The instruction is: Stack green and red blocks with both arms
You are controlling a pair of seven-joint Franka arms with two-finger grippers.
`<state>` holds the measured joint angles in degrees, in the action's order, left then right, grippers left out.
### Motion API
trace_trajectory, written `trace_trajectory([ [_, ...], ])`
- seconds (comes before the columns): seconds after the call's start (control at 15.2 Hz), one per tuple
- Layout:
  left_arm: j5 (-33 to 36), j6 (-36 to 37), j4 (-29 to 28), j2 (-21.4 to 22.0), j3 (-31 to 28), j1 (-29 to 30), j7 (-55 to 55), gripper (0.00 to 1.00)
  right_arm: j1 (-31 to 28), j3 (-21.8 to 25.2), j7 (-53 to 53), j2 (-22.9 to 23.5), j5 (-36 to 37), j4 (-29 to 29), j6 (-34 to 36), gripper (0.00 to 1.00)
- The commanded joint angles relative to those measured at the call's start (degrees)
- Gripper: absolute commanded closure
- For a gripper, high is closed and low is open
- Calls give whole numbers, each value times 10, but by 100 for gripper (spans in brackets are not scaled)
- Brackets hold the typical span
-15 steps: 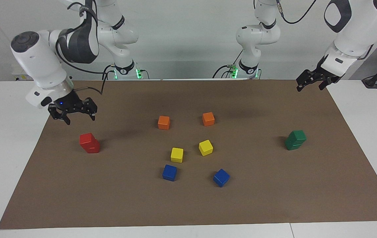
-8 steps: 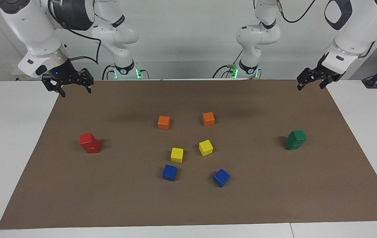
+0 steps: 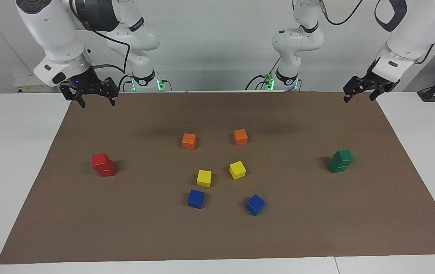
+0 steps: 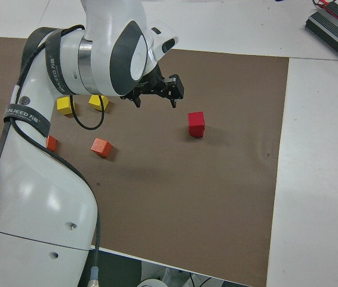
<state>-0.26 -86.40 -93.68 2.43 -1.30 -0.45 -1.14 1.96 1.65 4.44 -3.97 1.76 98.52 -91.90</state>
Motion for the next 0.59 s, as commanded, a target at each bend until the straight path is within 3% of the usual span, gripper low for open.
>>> trace_trajectory([
  [0.0,-4,3,-15,14,1,2,3,0,-6,-2,-7,5,10,0,-14,0],
  [0.33,-4,-1,-14,14,2,0,2,0,-6,-2,-28,4,-1,2,-11,0],
  [0.53,-6,-30,-17,14,7,-40,4,0,-4,-2,-60,4,-2,2,-12,0],
])
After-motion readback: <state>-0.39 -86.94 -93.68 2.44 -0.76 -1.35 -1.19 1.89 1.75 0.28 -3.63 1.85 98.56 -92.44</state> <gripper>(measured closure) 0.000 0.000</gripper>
